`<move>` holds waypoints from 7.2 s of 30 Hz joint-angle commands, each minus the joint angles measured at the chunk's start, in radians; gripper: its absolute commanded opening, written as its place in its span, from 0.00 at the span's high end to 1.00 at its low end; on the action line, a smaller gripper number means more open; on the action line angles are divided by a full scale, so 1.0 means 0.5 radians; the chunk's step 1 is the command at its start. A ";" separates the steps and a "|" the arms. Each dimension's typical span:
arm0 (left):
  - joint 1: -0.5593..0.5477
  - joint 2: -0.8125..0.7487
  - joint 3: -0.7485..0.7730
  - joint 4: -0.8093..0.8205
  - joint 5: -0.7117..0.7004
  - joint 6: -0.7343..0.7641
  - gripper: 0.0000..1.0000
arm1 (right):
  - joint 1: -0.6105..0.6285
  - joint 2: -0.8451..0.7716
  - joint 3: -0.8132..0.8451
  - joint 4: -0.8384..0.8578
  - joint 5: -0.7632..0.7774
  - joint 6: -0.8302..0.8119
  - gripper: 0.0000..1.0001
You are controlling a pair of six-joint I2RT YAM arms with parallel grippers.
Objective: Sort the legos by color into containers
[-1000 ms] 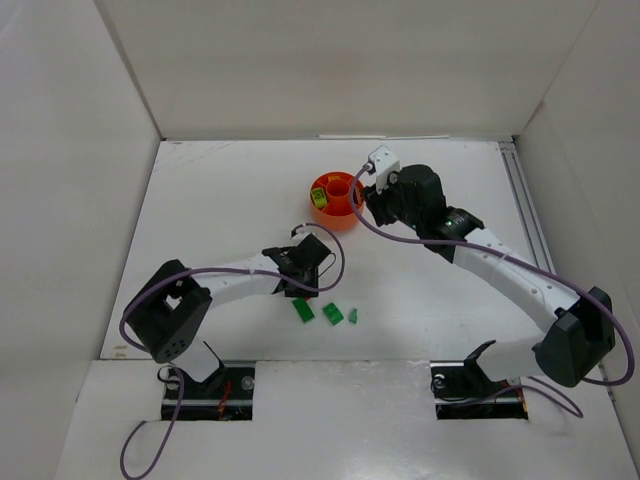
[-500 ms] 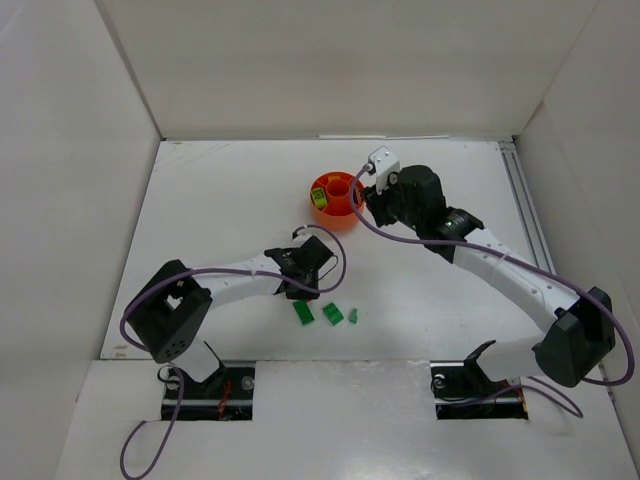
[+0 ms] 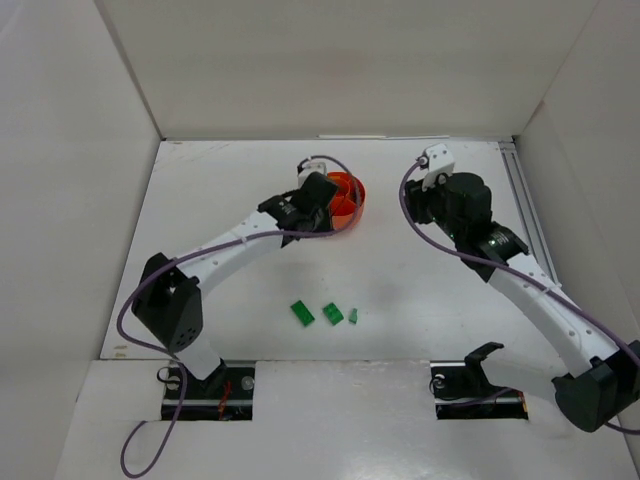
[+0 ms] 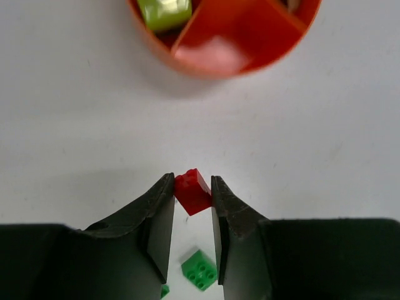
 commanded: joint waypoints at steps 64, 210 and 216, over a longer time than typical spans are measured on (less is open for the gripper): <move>0.284 -1.509 -1.021 -0.205 0.024 -0.630 0.00 | 1.338 1.007 -0.063 -0.132 0.106 0.355 0.33; -0.244 0.352 0.693 -0.818 -1.297 -1.324 0.70 | 0.445 -0.309 -0.458 0.197 1.128 0.420 0.32; -0.269 0.748 1.108 -1.094 -1.675 -1.434 0.70 | 0.356 -0.309 -0.458 0.160 1.128 0.456 0.32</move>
